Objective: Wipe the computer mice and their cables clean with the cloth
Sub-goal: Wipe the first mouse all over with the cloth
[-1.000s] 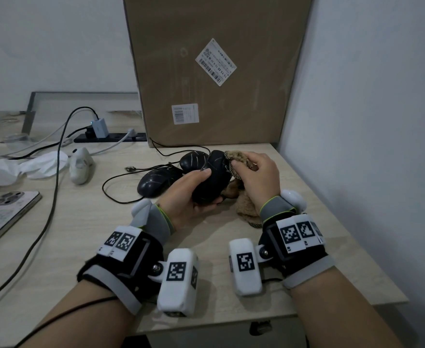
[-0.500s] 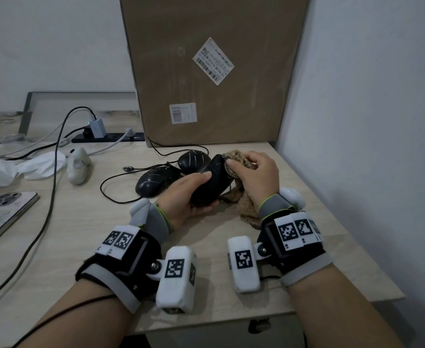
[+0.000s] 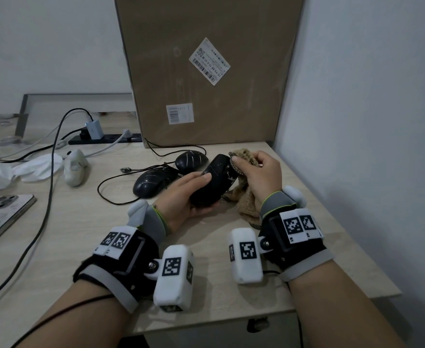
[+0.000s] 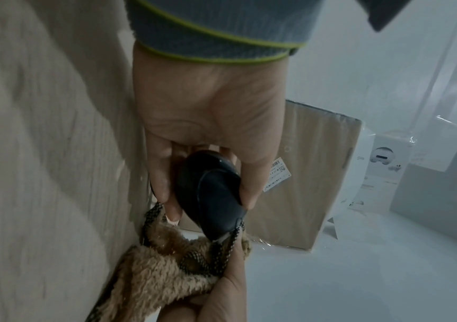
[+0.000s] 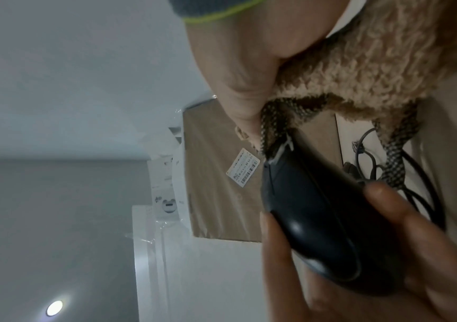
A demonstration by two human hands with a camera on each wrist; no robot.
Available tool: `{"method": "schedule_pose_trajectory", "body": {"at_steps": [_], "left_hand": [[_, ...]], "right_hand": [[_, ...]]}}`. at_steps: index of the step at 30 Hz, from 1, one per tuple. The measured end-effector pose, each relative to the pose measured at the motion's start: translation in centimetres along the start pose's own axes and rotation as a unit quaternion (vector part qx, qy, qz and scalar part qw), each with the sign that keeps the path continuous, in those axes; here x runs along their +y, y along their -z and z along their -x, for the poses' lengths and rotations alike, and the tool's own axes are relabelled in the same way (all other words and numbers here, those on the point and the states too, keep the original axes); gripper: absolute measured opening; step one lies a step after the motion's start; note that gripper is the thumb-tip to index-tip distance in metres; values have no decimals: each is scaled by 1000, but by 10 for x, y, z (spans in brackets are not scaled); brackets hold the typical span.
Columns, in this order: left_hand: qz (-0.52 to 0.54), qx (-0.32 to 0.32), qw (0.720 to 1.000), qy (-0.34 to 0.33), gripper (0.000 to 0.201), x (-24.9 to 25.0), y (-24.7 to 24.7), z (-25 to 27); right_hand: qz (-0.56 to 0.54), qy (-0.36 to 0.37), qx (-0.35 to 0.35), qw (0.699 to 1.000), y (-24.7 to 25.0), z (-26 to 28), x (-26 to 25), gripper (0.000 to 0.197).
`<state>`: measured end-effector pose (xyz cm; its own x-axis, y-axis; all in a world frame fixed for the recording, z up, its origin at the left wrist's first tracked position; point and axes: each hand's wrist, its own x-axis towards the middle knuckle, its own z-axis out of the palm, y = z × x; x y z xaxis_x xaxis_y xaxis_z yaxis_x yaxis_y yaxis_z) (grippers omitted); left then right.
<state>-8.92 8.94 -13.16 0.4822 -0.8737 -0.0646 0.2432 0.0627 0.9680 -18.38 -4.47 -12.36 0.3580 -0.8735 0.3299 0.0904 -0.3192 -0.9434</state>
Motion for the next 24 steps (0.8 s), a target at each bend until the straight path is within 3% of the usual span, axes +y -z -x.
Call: {"method": "schedule_pose_trajectory", "body": {"at_steps": [3,7,13,16,21,24], "left_hand": [[4,17,1000,1,31,1,0,-2],[16,26,1000,1,26,2,1,-1],[7,-5,1000,-1,35,0,0,1],[12,7,1000,1,33,0,-1,1],[18,21,1000,-1,33,1,1,1],[22,8,1000,-2,32,1,1,2]], "right_hand": [[-27,-1,-4,1000,2,1,-2,16],[-11,27,-77,997,-6,8,-5,23],[-35,-27,-31,999,1,2,-1,20],[-31,-18,-9,999,1,1,1,20],[-14,33,-83,996,-5,6,-1,24],[-6,18,-72,997,-4,4,2,23]]}}
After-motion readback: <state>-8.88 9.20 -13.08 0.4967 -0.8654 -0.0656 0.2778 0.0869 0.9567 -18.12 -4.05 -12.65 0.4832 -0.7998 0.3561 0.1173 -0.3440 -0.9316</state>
